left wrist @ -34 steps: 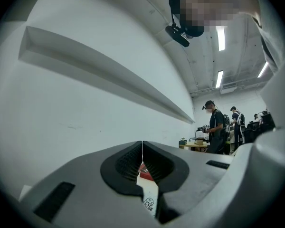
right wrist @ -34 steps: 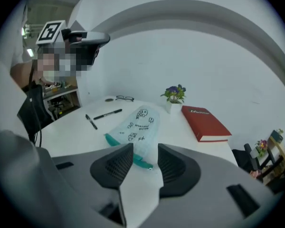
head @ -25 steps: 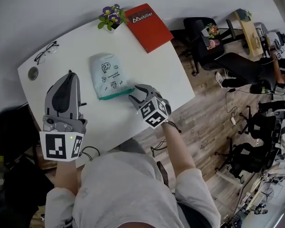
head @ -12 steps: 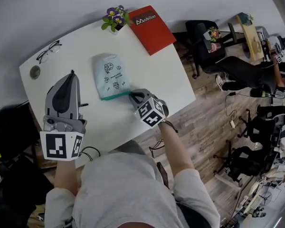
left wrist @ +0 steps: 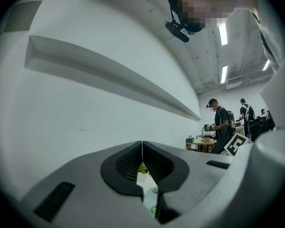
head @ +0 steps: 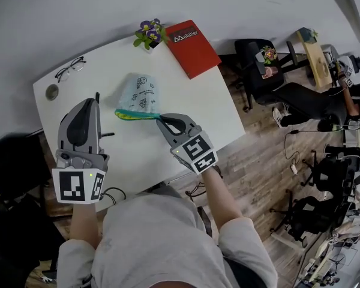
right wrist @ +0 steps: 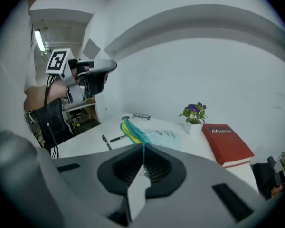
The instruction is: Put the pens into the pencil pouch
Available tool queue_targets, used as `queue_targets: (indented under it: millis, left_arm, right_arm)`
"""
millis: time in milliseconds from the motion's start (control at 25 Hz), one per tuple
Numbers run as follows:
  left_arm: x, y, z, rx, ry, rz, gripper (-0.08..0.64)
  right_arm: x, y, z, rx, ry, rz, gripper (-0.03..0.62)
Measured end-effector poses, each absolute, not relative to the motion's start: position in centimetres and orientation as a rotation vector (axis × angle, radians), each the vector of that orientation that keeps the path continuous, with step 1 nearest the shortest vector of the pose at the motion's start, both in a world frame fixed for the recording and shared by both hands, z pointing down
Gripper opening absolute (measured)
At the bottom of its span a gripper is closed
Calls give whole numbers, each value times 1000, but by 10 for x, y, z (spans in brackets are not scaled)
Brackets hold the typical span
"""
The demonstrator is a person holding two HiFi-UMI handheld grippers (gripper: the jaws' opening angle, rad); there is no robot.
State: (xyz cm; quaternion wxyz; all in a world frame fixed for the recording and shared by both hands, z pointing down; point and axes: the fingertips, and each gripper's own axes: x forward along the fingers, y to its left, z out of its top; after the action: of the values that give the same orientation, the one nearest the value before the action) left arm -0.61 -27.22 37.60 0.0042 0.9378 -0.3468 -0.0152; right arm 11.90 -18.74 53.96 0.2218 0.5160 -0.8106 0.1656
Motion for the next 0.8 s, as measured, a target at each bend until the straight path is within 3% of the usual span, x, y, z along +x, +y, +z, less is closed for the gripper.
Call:
queue_targets:
  millis: [520, 800]
  left_arm:
    - [-78, -234, 348, 2906, -1400, -79, 25]
    - [-105, -228, 370, 2858, -1345, 71, 25]
  right_arm:
    - [98, -181, 444, 1582, -2535, 542, 35]
    - [75, -178, 424, 1575, -2645, 578, 35]
